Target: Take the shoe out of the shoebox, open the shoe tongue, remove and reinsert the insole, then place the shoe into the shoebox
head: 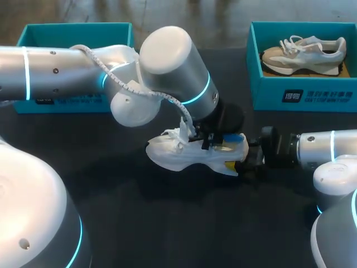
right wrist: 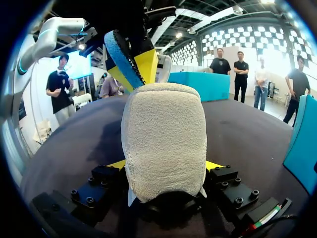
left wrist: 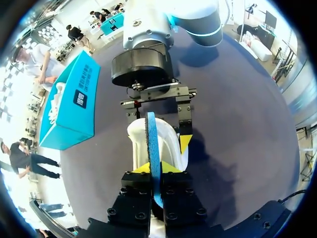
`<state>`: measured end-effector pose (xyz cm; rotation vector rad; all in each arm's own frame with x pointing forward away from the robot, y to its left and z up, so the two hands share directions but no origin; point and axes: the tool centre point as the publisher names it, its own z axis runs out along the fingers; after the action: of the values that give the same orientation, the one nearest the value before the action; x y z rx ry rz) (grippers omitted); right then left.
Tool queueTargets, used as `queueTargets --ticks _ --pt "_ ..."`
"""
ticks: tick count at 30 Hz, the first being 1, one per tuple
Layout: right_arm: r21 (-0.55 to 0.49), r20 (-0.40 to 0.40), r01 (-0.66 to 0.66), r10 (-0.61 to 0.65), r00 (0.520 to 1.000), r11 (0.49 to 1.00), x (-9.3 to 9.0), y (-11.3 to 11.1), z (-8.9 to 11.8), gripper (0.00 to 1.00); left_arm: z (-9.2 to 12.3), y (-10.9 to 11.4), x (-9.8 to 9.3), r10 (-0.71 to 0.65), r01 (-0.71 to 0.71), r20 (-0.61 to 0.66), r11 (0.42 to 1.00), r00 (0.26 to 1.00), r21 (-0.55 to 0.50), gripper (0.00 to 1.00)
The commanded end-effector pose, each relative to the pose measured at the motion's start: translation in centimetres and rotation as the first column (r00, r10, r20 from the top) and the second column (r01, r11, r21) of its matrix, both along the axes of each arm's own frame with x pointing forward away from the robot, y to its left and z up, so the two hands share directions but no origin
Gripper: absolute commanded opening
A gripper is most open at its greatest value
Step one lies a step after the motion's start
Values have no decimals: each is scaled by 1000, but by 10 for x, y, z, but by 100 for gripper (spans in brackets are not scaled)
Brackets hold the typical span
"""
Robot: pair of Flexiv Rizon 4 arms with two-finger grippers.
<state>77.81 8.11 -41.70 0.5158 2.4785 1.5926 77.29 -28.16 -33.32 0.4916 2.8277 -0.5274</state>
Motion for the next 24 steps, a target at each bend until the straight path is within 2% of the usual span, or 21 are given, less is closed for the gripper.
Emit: queueTargets --ticks 1,5,6,13,24 --pt "-5 -2 1 -1 1000 1000 0 1 1 0 4 5 0 -13 13 -10 999 1000 -33 0" --pt "-5 -2 1 -1 1000 1000 0 1 1 0 13 2 -2 -27 26 -12 998 1000 -65 0" --pt "-5 -2 1 -1 1000 1000 0 1 1 0 22 -2 -6 -47 45 -17 994 999 -97 0" --pt "-5 -2 1 -1 1000 1000 0 1 1 0 48 -18 -19 -90 86 -18 982 996 -168 0" --pt "-5 -2 1 -1 1000 1000 0 1 1 0 113 -31 -32 -109 67 -105 939 988 -336 0"
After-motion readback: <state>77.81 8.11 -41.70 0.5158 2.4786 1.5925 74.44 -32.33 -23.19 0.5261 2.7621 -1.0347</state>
